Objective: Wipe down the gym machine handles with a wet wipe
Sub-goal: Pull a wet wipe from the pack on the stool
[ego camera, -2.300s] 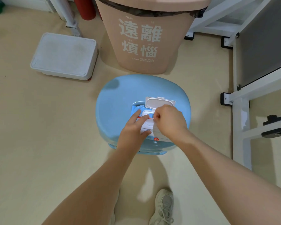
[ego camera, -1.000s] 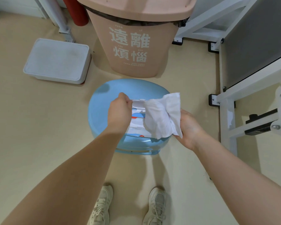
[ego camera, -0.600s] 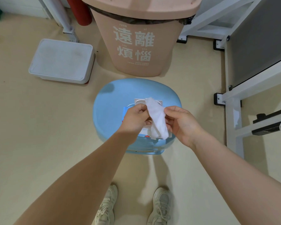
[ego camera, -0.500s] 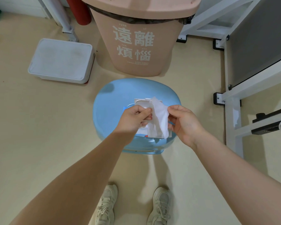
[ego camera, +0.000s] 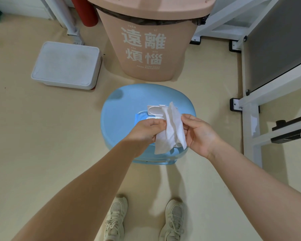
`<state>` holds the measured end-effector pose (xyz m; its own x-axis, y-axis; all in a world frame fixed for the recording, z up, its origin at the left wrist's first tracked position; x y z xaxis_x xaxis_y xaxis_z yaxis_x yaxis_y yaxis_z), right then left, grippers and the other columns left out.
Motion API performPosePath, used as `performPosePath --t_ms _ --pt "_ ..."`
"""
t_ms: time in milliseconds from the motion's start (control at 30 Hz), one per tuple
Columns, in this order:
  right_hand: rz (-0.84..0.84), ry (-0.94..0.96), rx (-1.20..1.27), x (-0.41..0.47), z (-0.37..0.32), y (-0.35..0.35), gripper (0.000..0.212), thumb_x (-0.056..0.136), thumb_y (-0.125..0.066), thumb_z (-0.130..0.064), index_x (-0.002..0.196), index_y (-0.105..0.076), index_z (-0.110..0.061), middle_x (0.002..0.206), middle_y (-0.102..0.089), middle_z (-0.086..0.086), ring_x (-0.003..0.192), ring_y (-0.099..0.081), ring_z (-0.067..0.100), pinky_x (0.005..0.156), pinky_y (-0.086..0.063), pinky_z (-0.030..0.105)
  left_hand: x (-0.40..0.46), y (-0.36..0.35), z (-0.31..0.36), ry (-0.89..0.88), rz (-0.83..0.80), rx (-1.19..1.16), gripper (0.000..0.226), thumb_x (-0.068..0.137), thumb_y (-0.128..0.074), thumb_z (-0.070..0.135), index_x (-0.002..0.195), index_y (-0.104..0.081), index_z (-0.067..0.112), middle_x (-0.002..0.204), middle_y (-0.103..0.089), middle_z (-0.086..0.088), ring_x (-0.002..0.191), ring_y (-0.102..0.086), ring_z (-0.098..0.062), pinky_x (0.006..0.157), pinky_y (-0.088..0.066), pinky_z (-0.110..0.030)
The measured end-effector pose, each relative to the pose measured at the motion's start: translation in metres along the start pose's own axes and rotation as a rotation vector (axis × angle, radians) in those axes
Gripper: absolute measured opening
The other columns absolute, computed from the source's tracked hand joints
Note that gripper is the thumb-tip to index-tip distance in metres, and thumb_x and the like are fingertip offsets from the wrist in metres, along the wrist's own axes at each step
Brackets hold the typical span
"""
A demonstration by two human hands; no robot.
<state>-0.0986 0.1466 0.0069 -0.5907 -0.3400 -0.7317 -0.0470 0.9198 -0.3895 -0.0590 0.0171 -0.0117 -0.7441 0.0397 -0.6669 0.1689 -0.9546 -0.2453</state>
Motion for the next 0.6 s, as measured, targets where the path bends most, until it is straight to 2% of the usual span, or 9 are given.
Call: performPosePath --t_ms 133,200,267,367,433,467,533,567,600 --pt "0.272 0.049 -0.043 -0.002 -0.006 0.028 0.019 0.097 -0.043 -0.013 0.080 -0.051 -0.015 0.074 -0.062 0.000 0.065 -0.060 0.012 0.064 -0.050 0.024 -0.006 0.025 0.000 -0.032 0.257 -0.077 0.015 0.091 -0.054 0.007 0.079 -0.058 0.014 0.072 -0.057 -0.001 0.054 -0.059 -0.001 0.059 -0.053 -0.015" --pt "0.355 0.071 0.042 -0.008 -0.010 0.038 0.023 0.099 -0.036 -0.013 0.083 -0.052 -0.015 0.081 -0.062 0.000 0.073 -0.061 0.012 0.077 -0.049 0.030 -0.011 0.038 -0.001 -0.025 0.373 -0.223 0.019 0.094 -0.049 0.007 0.080 -0.058 0.015 0.076 -0.057 -0.001 0.066 -0.059 -0.008 0.066 -0.052 -0.019" --pt "0.376 0.097 0.135 -0.014 -0.013 0.042 0.025 0.100 -0.031 -0.012 0.086 -0.051 -0.013 0.085 -0.063 0.003 0.076 -0.063 0.015 0.082 -0.051 0.036 -0.016 0.049 -0.002 -0.017 0.463 -0.422 0.021 0.096 -0.043 0.006 0.083 -0.057 0.014 0.083 -0.057 -0.004 0.076 -0.058 -0.016 0.071 -0.051 -0.024" --pt "0.405 0.121 0.123 -0.019 -0.019 0.040 0.026 0.099 -0.028 -0.006 0.085 -0.050 -0.008 0.078 -0.061 0.007 0.068 -0.061 0.018 0.066 -0.054 0.029 -0.025 0.055 -0.002 0.049 0.560 -0.602 0.025 0.097 -0.035 0.001 0.083 -0.053 0.010 0.085 -0.053 -0.013 0.074 -0.056 -0.024 0.080 -0.049 -0.040" --pt "0.501 0.124 0.079 -0.019 -0.024 0.045 0.029 0.096 -0.028 -0.001 0.074 -0.045 -0.011 0.070 -0.050 0.007 0.058 -0.049 0.018 0.052 -0.044 0.022 -0.034 0.063 -0.005 0.110 0.634 -0.616 0.022 0.096 -0.037 0.003 0.085 -0.054 0.011 0.087 -0.053 -0.013 0.074 -0.055 -0.027 0.084 -0.046 -0.043" --pt "0.567 0.120 0.067 -0.021 -0.026 0.050 0.029 0.095 -0.029 -0.003 0.072 -0.043 -0.014 0.070 -0.045 0.004 0.057 -0.044 0.016 0.051 -0.041 0.022 -0.040 0.069 -0.005 0.140 0.677 -0.591 0.017 0.096 -0.040 0.008 0.093 -0.057 0.010 0.092 -0.057 -0.014 0.078 -0.056 -0.028 0.086 -0.045 -0.041" --pt "0.626 0.114 0.070 -0.027 -0.029 0.052 0.024 0.096 -0.033 -0.008 0.078 -0.046 -0.015 0.072 -0.045 0.000 0.058 -0.046 0.013 0.052 -0.042 0.023 -0.050 0.080 -0.003 0.175 0.738 -0.543 0.024 0.095 -0.045 0.015 0.116 -0.057 0.011 0.102 -0.058 -0.012 0.089 -0.056 -0.026 0.092 -0.044 -0.036" --pt "0.588 0.114 0.080 -0.030 -0.031 0.047 0.023 0.096 -0.034 -0.007 0.081 -0.050 -0.014 0.072 -0.049 0.000 0.057 -0.050 0.013 0.049 -0.044 0.022 -0.054 0.083 -0.002 0.193 0.742 -0.535 0.030 0.095 -0.047 0.018 0.122 -0.054 0.009 0.100 -0.059 -0.011 0.089 -0.057 -0.024 0.090 -0.045 -0.033" --pt "0.511 0.115 0.092 -0.030 -0.030 0.037 0.024 0.095 -0.034 -0.005 0.081 -0.053 -0.012 0.072 -0.053 0.001 0.057 -0.054 0.013 0.047 -0.045 0.019 -0.055 0.083 0.000 0.202 0.716 -0.549 0.029 0.095 -0.048 0.020 0.121 -0.055 0.008 0.090 -0.062 -0.010 0.080 -0.060 -0.021 0.081 -0.049 -0.029"
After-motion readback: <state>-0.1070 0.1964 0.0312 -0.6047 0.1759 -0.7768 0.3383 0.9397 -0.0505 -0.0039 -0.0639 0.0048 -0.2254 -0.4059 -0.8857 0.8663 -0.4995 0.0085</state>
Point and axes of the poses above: each hand's wrist, its own x-axis towards the middle knuckle, its own y-axis out of the back of the hand, z = x × y, the point moved 6 cm from there along x, towards the middle knuckle
